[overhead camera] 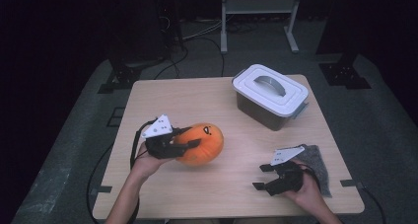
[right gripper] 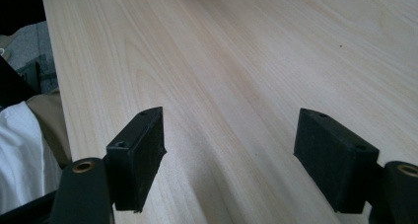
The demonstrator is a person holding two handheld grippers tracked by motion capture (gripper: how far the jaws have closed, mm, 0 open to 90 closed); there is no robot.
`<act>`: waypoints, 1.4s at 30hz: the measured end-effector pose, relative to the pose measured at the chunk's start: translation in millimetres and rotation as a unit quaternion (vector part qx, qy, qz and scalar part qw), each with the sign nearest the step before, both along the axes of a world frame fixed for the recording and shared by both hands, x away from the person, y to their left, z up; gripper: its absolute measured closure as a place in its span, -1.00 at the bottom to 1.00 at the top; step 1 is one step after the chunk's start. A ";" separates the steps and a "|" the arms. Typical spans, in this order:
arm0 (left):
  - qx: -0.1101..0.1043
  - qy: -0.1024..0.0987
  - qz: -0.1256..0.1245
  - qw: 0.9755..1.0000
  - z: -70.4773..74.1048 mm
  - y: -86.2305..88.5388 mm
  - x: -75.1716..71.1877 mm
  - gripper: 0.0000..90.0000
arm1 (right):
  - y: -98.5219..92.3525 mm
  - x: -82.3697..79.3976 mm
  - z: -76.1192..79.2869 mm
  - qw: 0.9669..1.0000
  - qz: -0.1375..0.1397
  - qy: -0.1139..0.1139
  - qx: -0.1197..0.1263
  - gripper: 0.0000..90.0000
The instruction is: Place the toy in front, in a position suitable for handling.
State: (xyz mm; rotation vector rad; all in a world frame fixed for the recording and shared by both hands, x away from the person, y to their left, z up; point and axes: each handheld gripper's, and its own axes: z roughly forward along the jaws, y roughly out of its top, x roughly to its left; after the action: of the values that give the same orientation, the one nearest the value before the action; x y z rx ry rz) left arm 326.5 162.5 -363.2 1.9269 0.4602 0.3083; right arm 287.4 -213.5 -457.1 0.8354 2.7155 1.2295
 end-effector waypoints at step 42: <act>0.067 0.017 -0.075 0.995 -51.9 -62.6 -19.5 -0.26 | -76.8 32.5 -7.0 0.975 -0.200 0.008 -0.100 -0.18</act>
State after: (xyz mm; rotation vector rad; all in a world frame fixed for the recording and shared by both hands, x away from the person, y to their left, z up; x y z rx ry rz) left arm 307.0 99.9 -415.1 2.0884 0.3218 0.2139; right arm 319.9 -290.3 -464.1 1.2826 2.4536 0.8546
